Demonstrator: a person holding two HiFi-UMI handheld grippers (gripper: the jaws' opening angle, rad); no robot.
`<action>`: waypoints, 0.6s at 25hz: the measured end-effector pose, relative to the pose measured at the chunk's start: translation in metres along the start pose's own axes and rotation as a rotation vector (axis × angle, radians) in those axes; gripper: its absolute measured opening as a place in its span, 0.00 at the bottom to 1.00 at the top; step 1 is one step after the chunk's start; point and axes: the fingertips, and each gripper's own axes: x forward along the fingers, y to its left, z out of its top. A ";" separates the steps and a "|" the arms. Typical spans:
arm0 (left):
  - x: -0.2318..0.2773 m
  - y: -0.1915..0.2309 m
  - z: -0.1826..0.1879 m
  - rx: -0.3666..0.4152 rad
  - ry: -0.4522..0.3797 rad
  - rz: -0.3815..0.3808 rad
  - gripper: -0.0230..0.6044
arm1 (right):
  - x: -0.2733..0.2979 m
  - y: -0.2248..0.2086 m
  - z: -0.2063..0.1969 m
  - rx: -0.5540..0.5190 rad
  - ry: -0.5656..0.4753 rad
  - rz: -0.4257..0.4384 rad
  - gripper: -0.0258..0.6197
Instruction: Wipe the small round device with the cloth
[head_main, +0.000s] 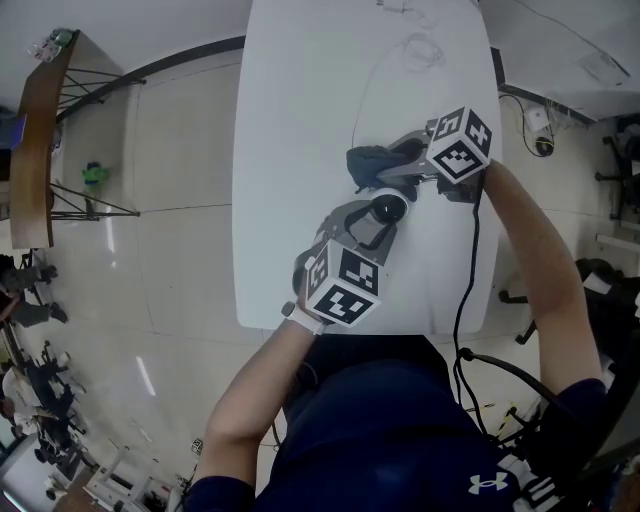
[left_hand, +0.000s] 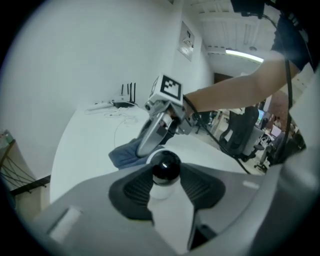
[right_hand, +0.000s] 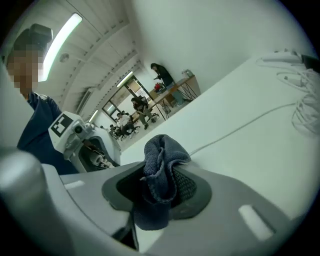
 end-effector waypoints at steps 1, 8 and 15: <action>0.000 0.000 0.000 0.001 0.001 0.002 0.31 | 0.005 -0.007 -0.007 0.001 0.022 -0.013 0.23; -0.001 0.000 -0.003 0.003 0.008 0.007 0.31 | 0.018 -0.024 -0.026 -0.052 0.053 -0.111 0.23; 0.001 0.001 -0.003 0.021 0.007 0.016 0.31 | 0.014 -0.030 -0.027 -0.136 0.001 -0.236 0.23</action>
